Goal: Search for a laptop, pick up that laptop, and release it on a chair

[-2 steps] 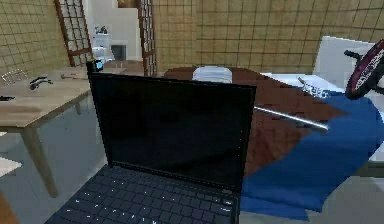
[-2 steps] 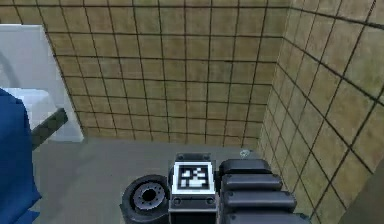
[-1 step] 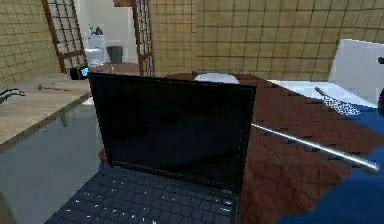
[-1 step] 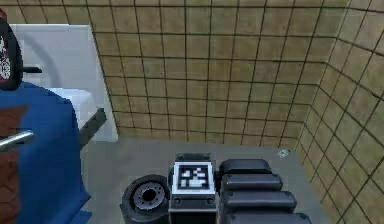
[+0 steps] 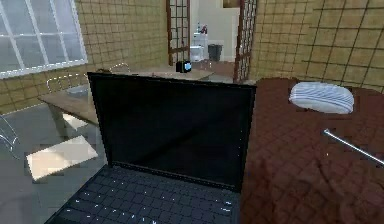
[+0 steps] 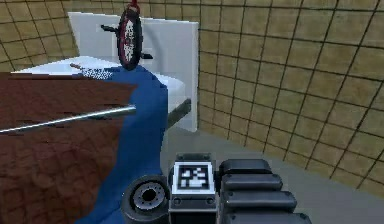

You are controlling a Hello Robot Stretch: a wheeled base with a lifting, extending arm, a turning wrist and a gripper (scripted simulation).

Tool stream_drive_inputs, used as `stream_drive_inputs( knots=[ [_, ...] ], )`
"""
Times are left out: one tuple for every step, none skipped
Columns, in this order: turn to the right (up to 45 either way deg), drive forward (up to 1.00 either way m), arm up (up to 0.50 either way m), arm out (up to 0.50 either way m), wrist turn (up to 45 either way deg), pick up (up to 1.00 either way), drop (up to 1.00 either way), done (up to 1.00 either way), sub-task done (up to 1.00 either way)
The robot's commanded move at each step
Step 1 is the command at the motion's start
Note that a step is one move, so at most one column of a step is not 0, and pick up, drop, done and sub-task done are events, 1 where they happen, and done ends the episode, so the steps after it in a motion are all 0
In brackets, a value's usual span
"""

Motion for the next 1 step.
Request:
stream_drive_inputs(
  knots=[
    [0.0, 0.45, 0.00, 0.00, 0.0, 0.00, 0.00, 0.00, 0.00]
  ],
)
